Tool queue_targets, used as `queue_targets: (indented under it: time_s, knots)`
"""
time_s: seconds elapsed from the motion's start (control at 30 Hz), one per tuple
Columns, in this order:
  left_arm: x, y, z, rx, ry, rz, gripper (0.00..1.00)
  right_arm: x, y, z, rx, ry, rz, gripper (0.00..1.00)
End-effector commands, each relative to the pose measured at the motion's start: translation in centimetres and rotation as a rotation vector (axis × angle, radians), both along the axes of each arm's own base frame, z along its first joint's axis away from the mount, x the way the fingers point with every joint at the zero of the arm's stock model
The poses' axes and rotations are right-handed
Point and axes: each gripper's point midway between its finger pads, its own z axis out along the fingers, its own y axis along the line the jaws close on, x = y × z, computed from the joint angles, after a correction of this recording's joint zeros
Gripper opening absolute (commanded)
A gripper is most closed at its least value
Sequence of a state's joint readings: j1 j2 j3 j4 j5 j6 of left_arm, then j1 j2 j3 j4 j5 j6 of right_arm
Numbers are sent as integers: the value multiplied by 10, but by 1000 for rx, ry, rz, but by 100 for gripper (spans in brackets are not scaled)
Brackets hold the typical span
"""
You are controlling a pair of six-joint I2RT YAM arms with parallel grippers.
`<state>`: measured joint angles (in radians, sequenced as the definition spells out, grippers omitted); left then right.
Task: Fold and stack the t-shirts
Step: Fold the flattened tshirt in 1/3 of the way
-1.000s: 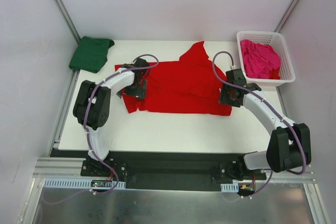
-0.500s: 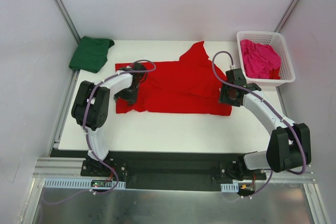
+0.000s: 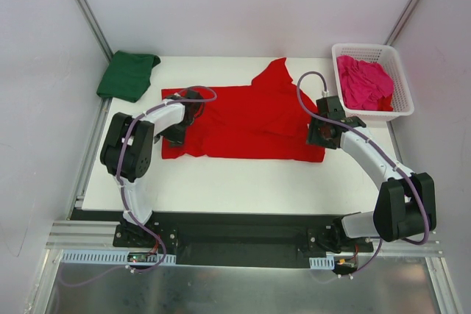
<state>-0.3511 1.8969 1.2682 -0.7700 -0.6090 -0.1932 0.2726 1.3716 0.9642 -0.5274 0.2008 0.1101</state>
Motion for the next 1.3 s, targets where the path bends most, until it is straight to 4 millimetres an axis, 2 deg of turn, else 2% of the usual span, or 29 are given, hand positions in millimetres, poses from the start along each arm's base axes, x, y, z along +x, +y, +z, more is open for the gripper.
queue_targets:
  time_s: [0.0, 0.17, 0.23, 0.27, 0.3, 0.37, 0.43, 0.47, 0.57, 0.63, 0.67, 0.7, 0.77, 0.8, 0.9, 1.27]
  knots:
    - [-3, 5, 19, 1, -28, 15, 54, 3, 1, 5, -5, -28, 13, 52]
    - [8, 1, 57, -46, -143, 2, 56, 1, 1, 2, -3, -18, 12, 52]
    - [10, -2, 66, -82, -172, 2, 54, 0, 0, 2, -5, -20, 13, 52]
    - [10, -6, 74, -111, -203, 9, 47, -1, 0, 1, -4, -16, 12, 52]
    - [10, -9, 79, -138, -224, 18, 22, 0, 1, 1, -3, -17, 12, 52]
    - [9, -20, 86, -249, -275, 59, 3, 0, 1, 0, -4, -16, 12, 52]
    - [11, -32, 86, -345, -328, 77, 0, 0, 1, 0, -2, -14, 12, 52]
    - [10, -44, 82, -418, -327, 85, 0, 2, 3, 0, 5, -16, 17, 52]
    - [9, -59, 66, -513, -339, 128, 0, 2, 4, -1, 9, -9, 19, 52]
    - [4, -61, 54, -528, -332, 156, 0, 3, 4, 0, 6, -11, 21, 52]
    - [9, -65, 52, -553, -363, 171, 0, 3, 3, 0, 4, -13, 20, 52]
    - [3, -66, 42, -567, -348, 181, 0, 3, 4, 0, 5, -13, 21, 52]
    - [8, -71, 40, -605, -388, 199, 0, 3, 4, 0, 4, -10, 21, 53]
    - [2, -71, 31, -610, -373, 209, 0, 3, 4, 0, 7, -9, 21, 52]
    - [0, -73, 21, -627, -383, 230, 0, 2, 5, -1, 9, -6, 22, 52]
    - [1, -64, 1, -661, -403, 263, 0, 2, 5, -2, 3, 0, 27, 53]
